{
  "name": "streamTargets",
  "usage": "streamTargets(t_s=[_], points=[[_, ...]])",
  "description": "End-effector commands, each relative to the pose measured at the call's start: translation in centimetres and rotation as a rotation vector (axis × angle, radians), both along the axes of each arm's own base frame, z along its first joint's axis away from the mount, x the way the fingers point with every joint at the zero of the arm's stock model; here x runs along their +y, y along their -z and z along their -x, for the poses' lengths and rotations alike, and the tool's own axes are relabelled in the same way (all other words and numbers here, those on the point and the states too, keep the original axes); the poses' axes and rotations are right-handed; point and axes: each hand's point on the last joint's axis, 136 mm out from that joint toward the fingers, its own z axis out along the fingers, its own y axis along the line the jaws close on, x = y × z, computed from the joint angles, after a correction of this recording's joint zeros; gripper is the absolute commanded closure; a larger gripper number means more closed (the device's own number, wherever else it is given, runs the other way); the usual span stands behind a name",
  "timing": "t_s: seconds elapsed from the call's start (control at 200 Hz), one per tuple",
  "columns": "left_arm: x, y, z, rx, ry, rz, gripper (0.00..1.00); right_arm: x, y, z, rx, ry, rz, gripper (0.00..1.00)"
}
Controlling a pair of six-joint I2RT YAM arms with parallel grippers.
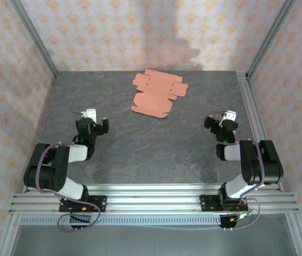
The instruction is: Fold the paper box
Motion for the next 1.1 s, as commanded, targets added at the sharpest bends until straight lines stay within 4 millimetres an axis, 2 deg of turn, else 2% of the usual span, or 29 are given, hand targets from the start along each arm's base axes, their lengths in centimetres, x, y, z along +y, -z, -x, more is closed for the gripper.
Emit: streamTargets(t_s=[0.0,0.606,0.866,0.956,1.096], points=[[0.2,-1.0,-0.7,-0.028,-0.008,0.0,0.0,0.0,-0.8,-0.7,-0.023,-0.006,0.007,0.01],[0.3,-0.9,-0.7,-0.025,-0.01,0.006,0.0,0.0,-0.8,-0.7,-0.021,-0.006,0.007,0.01],[0.4,-1.0,-0.7,-0.027,-0.015,0.002,0.0,-1.0,-1.0,-0.3,-0.041,0.061,0.005,0.01],[1.0,-1.9,-0.6,-0.03,-0.074,-0.016,0.0,-1.6,-1.5,0.2,-0.068,0.095,0.005,0.01],[1.5,-4.2,-0.3,0.047,-0.149,-0.048,0.0,-1.6,-3.5,1.1,-0.091,0.097,0.008,0.01]])
